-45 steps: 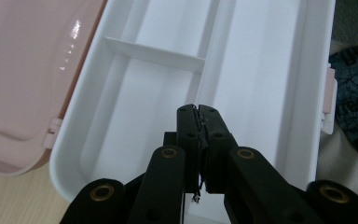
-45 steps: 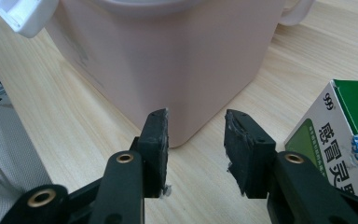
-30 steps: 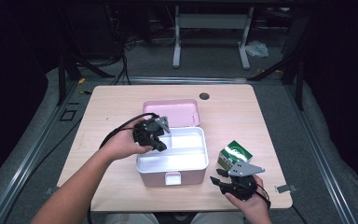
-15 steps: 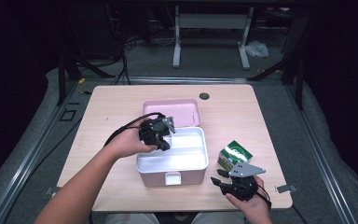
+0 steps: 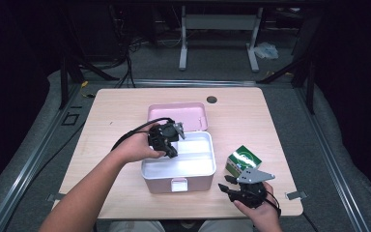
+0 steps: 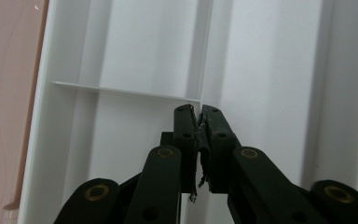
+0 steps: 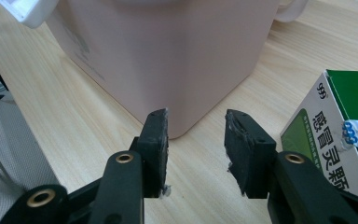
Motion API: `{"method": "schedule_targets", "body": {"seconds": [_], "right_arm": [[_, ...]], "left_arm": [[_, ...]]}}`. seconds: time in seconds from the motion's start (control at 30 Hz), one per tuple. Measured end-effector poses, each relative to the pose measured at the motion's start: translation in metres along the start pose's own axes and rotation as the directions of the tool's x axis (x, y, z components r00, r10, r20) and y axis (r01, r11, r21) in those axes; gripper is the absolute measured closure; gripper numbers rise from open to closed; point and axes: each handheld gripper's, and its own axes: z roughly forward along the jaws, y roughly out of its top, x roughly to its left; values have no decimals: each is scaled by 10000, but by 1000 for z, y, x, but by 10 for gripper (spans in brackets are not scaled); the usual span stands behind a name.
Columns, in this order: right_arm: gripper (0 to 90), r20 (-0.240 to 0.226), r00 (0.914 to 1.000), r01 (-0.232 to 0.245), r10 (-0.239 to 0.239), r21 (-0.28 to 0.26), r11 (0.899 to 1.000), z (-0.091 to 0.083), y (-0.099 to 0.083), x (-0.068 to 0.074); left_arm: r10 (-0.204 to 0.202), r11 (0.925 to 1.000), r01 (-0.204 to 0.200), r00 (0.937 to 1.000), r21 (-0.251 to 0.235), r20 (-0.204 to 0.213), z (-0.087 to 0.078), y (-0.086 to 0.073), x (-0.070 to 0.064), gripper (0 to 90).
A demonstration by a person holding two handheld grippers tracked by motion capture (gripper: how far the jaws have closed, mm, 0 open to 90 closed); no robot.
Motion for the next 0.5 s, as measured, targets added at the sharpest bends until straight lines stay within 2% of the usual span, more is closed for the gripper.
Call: {"method": "schedule_targets", "body": {"seconds": [0.5], "right_arm": [[594, -65, 10000, 69, -69, -40, 10000, 2, 0, 0]], "left_arm": [[51, 9992, -52, 10000, 396, 44, 3, 4, 0, 859]]}}
